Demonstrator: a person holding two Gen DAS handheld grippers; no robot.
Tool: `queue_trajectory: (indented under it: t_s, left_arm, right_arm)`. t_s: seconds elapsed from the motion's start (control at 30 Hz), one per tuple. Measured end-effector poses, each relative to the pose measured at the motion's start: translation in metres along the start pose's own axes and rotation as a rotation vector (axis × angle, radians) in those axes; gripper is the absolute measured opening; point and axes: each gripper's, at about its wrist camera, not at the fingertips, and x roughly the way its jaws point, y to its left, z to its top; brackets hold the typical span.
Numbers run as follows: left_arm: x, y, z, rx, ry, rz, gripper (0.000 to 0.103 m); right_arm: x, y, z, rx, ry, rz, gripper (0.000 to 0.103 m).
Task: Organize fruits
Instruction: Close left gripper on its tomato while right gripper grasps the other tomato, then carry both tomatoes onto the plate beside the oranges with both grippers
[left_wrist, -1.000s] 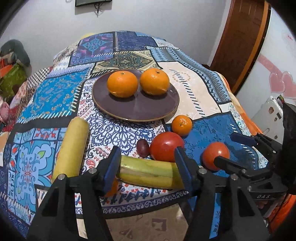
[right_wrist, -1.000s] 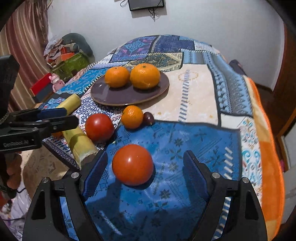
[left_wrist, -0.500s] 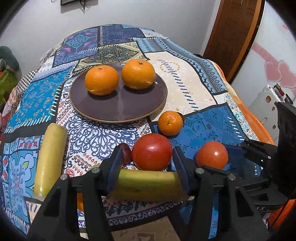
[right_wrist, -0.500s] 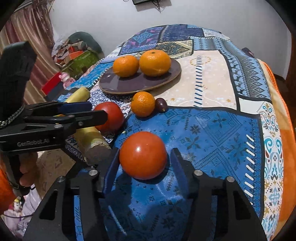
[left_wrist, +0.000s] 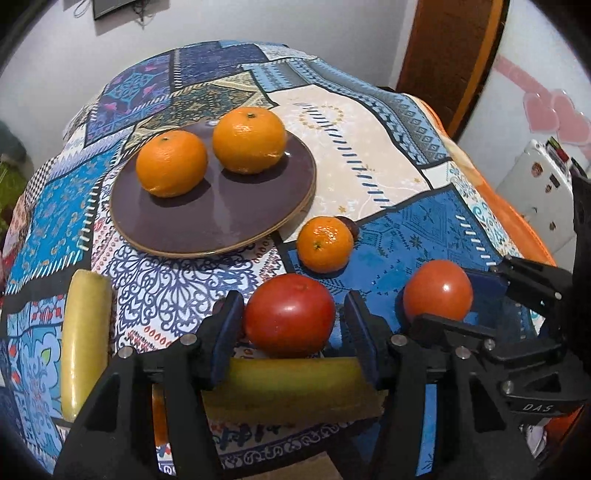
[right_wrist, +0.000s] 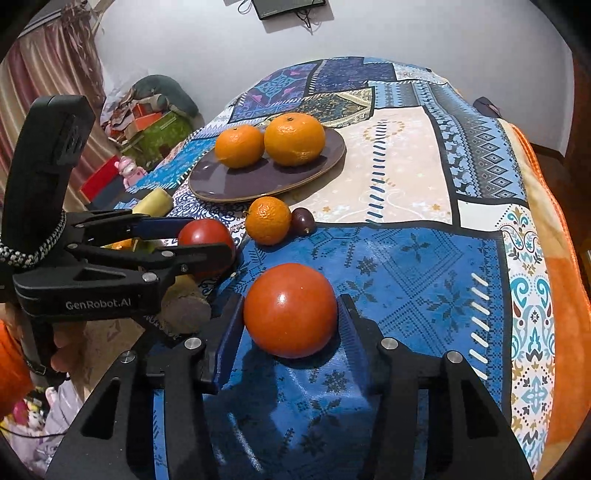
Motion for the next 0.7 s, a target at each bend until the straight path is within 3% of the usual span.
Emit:
queue_trajectory:
  t_s: [0.27, 0.53, 0.7]
  left_arm:
    - [0.008, -0.009, 0.001, 0.055, 0.025, 0.027, 0.053]
    - [0.002, 0.001, 0.000, -0.012, 0.015, -0.015, 0.051]
    - [-0.016, 0.004, -0.001, -0.028, -0.034, -0.021, 0.051]
  right_arm:
    - [-0.002, -0.003, 0.001, 0.016, -0.004, 0.000, 0.047]
    - [-0.009, -0.002, 0.006, 0.017, -0.020, -0.028, 0.047]
    - [-0.011, 0.001, 0.014, 0.009, -0.032, -0.051, 0.047]
